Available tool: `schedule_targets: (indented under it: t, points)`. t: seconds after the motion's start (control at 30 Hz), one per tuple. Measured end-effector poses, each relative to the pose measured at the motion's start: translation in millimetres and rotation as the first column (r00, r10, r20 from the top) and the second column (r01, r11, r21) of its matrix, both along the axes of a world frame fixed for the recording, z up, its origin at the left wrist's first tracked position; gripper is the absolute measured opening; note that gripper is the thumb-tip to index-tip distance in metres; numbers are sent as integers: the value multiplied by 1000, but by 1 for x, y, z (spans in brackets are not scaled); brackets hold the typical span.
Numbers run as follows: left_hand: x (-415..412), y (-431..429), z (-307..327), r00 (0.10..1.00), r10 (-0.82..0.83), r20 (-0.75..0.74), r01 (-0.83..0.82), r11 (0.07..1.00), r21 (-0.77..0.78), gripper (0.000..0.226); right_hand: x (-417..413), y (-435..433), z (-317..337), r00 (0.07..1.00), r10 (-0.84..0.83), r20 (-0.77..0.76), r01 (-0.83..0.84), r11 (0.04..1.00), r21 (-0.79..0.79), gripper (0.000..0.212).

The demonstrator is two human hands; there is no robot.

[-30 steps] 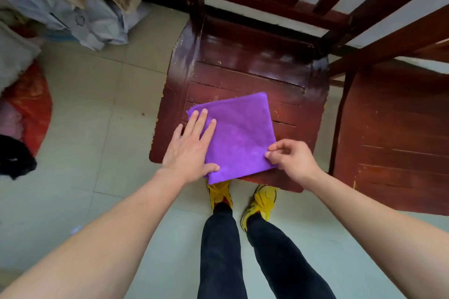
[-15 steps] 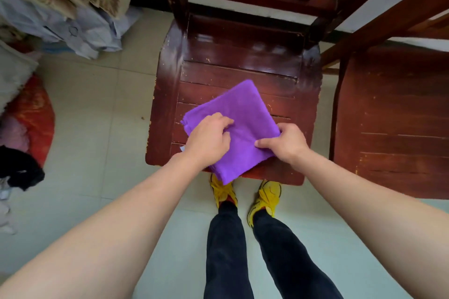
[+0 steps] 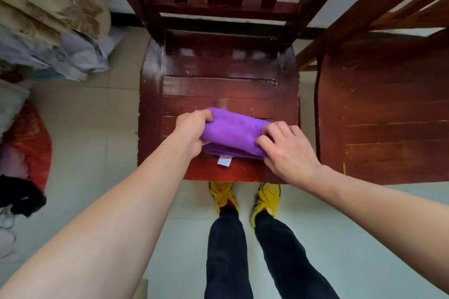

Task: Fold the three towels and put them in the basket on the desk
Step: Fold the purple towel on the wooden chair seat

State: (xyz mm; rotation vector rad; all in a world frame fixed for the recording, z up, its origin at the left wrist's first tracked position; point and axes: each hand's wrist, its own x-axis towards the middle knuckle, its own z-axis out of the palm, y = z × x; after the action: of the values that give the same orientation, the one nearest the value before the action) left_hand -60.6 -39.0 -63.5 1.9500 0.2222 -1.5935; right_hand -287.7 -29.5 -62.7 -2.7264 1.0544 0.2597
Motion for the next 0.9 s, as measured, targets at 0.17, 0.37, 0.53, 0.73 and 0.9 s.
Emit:
schedule_targets:
  t: [0.17, 0.37, 0.53, 0.73, 0.9]
  points:
    - [-5, 28, -13, 972, -106, 210, 116, 993, -37, 22, -10, 22, -7, 999, -42, 5, 42, 999, -18, 17]
    - [-15, 45, -11, -110, -328, 938, 936, 283, 209, 50, -3, 33, -21, 992, -120, -24, 121, 992, 19, 20]
    - [-1, 67, -38, -409, -392, 824, 912, -189, 363, 61, -13, 35, -10, 963, -226, 144, 207, 969, 134, 25]
    - [0, 68, -43, -484, -423, 766, 875, -239, 421, 70, 35, 16, -19, 810, -581, 70, 563, 807, 178, 50]
    - [12, 69, -54, -475, -398, 785, 880, -223, 419, 61, 22, 19, -57, 841, -538, -50, 537, 822, 188, 63]
